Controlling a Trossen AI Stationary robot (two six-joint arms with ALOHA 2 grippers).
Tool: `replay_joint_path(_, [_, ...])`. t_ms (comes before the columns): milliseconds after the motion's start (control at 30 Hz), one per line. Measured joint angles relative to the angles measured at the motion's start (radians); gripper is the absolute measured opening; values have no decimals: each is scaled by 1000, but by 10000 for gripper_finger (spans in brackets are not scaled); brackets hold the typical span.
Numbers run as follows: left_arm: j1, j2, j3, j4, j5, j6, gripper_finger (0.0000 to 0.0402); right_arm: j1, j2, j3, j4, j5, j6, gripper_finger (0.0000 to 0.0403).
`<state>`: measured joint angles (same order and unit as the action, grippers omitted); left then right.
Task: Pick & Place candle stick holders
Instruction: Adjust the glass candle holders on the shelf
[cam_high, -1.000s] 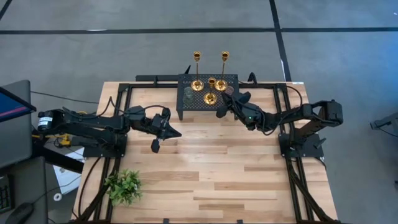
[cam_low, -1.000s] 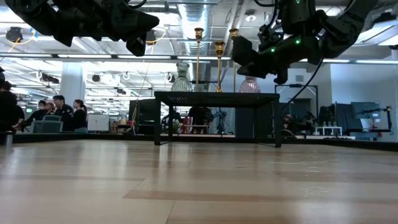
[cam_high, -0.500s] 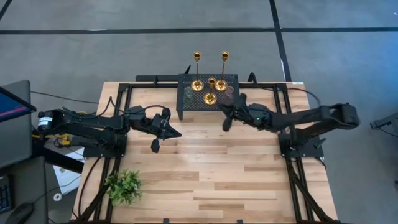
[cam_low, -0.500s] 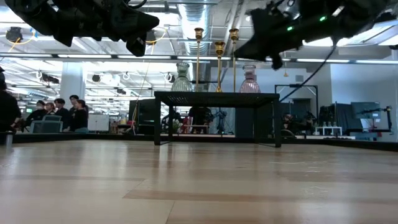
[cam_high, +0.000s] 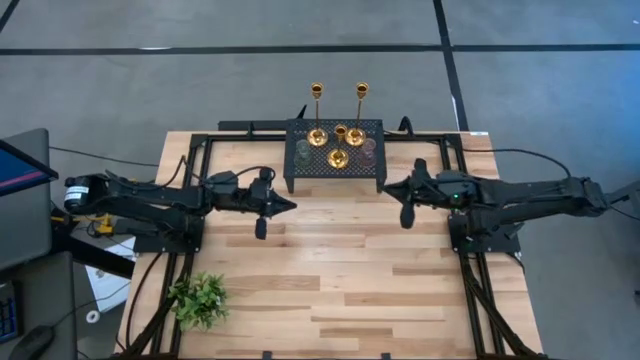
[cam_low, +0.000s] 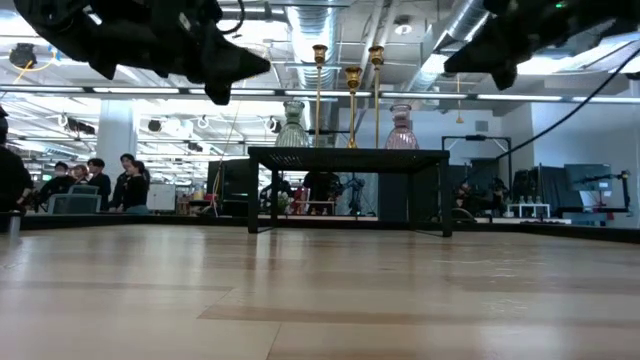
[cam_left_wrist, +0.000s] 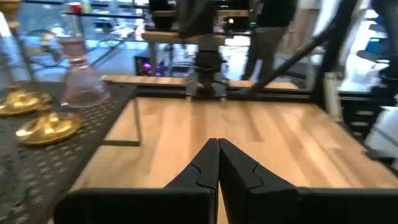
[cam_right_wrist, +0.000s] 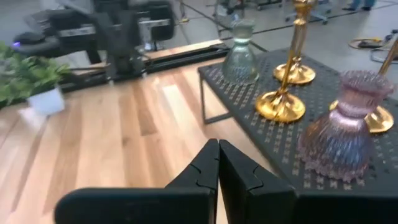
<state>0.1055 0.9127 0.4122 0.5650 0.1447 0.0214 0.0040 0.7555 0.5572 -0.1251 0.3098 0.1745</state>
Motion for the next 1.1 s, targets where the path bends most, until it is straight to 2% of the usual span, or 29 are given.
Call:
replay_joint_path(267, [31, 66, 0, 139, -70, 24, 3, 42, -93, -23, -55, 2, 0, 0])
replay_joint_path(367, [61, 72, 0, 143, -108, 23, 3, 45, -97, -23, -55, 3, 0, 0])
replay_joint_path(567, [116, 88, 13, 141, -109, 20, 2, 45, -96, -23, -55, 4, -16, 0])
replay_joint_path(833, [152, 199, 95, 149, -109, 28, 2, 44, -96, -23, -47, 5, -24, 0])
replay_joint_path(1100, [210, 259, 131, 152, -155, 23, 2, 44, -96, -23, -47, 6, -27, 0])
